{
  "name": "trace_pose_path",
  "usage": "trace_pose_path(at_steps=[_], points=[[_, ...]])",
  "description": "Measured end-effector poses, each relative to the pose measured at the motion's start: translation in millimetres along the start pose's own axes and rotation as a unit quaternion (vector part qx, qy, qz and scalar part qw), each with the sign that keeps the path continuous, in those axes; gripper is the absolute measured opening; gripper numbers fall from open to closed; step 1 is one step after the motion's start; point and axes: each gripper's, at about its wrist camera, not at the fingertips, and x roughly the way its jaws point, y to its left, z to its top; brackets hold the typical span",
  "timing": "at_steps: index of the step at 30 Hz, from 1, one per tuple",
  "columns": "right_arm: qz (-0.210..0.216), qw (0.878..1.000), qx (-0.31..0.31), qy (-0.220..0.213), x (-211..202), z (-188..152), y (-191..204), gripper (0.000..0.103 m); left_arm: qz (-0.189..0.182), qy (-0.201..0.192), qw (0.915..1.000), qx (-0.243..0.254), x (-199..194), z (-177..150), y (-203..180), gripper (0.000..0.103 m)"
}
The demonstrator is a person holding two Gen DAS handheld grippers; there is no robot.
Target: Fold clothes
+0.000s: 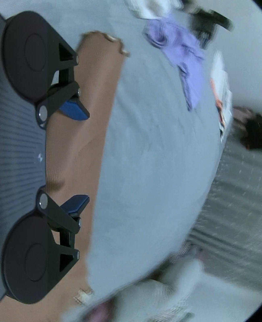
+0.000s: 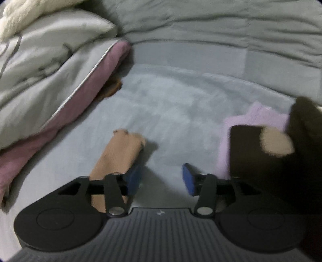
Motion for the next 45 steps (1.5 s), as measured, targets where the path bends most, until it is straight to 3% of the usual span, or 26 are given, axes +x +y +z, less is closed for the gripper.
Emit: trace_pose_path(at_steps=[3, 5, 6, 9, 10, 11, 12, 13, 20, 22, 24, 25, 26, 27, 28, 31, 37, 41, 44, 45], points=[[-0.007, 1.000, -0.005, -0.006, 1.2, -1.7, 1.5, 0.055, 0.014, 0.000, 0.9994, 0.030, 11.3, -7.6, -6.5, 0.087], [-0.027, 0.999, -0.001, -0.016, -3.1, -1.2, 1.4, 0.049, 0.023, -0.004, 0.9982, 0.056, 10.6, -9.8, -12.2, 0.087], [-0.047, 0.999, -0.006, -0.027, -5.9, -1.3, 2.7, 0.049, 0.027, -0.006, 0.9977, 0.061, 9.1, -9.9, -14.6, 0.087], [-0.055, 0.997, -0.043, -0.023, 1.5, -4.8, 7.6, 0.046, 0.025, -0.006, 0.9979, 0.060, 11.2, -10.5, -13.4, 0.089], [-0.054, 0.997, -0.051, -0.024, 3.0, -4.6, 8.5, 0.035, 0.025, -0.006, 0.9978, 0.060, 11.9, -11.1, -12.9, 0.089], [-0.057, 0.996, -0.064, -0.027, 4.2, -4.4, 10.0, 0.013, 0.025, -0.007, 0.9979, 0.060, 11.7, -11.4, -12.7, 0.089], [-0.061, 0.995, -0.076, -0.030, 5.4, -4.1, 11.4, 0.001, 0.025, -0.006, 0.9979, 0.060, 11.2, -11.9, -12.6, 0.089], [-0.064, 0.994, -0.078, -0.032, 4.8, -4.2, 11.4, 0.000, 0.025, -0.006, 0.9978, 0.060, 10.8, -12.0, -12.4, 0.089], [-0.076, 0.981, -0.121, -0.130, -47.3, -3.0, 2.0, 0.000, 0.022, -0.005, 0.9982, 0.055, 8.4, -9.9, -13.3, 0.089], [-0.061, 0.984, -0.107, -0.131, -56.2, 3.2, -5.5, 0.000, 0.020, -0.005, 0.9983, 0.054, 7.8, -9.7, -13.6, 0.089], [-0.016, 0.989, -0.070, -0.126, -62.1, 11.3, -13.9, 0.000, 0.017, -0.006, 0.9984, 0.054, 7.4, -9.8, -15.3, 0.089], [0.016, 0.993, -0.055, -0.099, -56.6, 14.1, -14.5, 0.008, 0.017, -0.007, 0.9983, 0.055, 7.0, -9.9, -15.8, 0.089], [0.035, 0.996, -0.042, -0.064, -47.5, 15.8, -14.1, 0.028, 0.016, -0.008, 0.9983, 0.056, 6.3, -10.1, -16.2, 0.089], [0.052, 0.998, -0.021, -0.020, -33.1, 16.6, -13.9, 0.039, 0.015, -0.008, 0.9982, 0.057, 5.9, -10.1, -16.4, 0.089], [0.044, 0.999, -0.009, -0.003, -23.7, 16.3, -13.9, 0.049, 0.014, -0.010, 0.9981, 0.059, 5.5, -10.0, -17.3, 0.089], [-0.007, 0.999, -0.012, -0.031, -10.4, 15.7, -10.5, 0.049, 0.014, -0.011, 0.9980, 0.061, 5.5, -10.0, -17.7, 0.089], [-0.027, 0.998, -0.041, -0.028, 10.3, 10.9, 3.3, 0.055, 0.015, -0.012, 0.9972, 0.072, 6.1, -10.8, -21.1, 0.090], [-0.028, 0.999, -0.029, -0.027, 12.3, 15.4, -2.6, 0.053, 0.009, -0.012, 0.9973, 0.072, 4.1, -9.8, -18.3, 0.090], [-0.074, 0.995, -0.015, -0.059, 11.6, 14.3, -8.6, 0.053, 0.005, -0.011, 0.9978, 0.066, 2.8, -9.2, -15.5, 0.090], [-0.061, 0.996, -0.017, -0.055, 15.8, 12.3, -8.4, 0.055, 0.003, -0.011, 0.9979, 0.063, 2.9, -8.9, -15.3, 0.090]])
